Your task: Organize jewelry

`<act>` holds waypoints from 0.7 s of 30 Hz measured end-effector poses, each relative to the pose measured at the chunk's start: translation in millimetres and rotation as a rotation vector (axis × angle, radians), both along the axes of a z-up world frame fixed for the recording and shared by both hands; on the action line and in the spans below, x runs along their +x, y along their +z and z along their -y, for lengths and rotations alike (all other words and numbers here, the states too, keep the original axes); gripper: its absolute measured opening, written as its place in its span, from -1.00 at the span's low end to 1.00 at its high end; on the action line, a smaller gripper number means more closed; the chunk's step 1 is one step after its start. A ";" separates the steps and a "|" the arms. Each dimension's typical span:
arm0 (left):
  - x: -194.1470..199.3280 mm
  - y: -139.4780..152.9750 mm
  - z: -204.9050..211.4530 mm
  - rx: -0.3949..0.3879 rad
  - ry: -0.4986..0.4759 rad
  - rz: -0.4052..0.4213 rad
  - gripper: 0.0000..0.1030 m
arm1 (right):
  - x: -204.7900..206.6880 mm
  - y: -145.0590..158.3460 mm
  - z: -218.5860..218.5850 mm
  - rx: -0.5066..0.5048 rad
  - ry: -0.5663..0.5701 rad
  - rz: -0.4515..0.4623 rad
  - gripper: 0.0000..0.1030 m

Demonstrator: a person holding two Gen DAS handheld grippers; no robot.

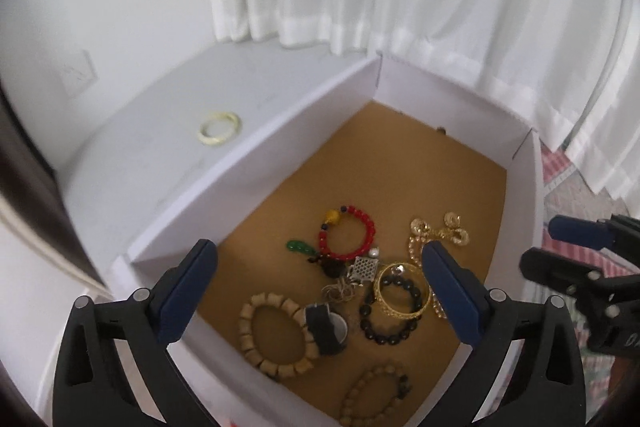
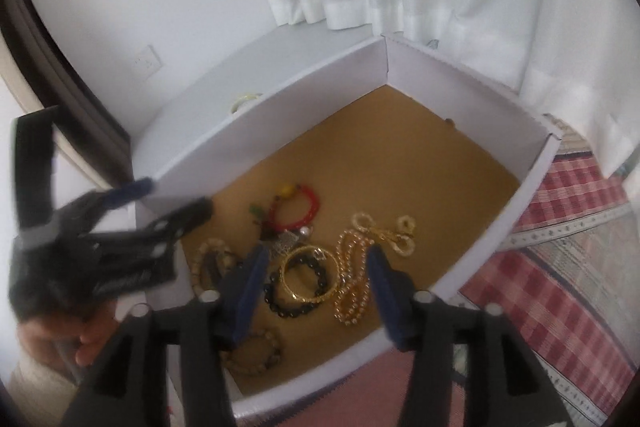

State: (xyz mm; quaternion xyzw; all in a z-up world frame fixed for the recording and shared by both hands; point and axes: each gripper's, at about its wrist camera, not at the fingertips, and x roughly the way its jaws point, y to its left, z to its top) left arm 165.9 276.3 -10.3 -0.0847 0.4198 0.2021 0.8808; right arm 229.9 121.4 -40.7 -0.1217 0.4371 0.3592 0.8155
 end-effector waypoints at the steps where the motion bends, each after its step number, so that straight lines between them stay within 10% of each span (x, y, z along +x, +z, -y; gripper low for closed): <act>1: -4.5 2.2 2.4 -0.008 0.006 0.003 0.98 | -6.4 0.5 1.1 -0.009 -0.002 0.020 0.27; 21: -77.6 11.8 23.6 -0.004 0.168 -0.078 0.97 | -67.9 11.6 4.2 -0.121 0.004 0.133 0.50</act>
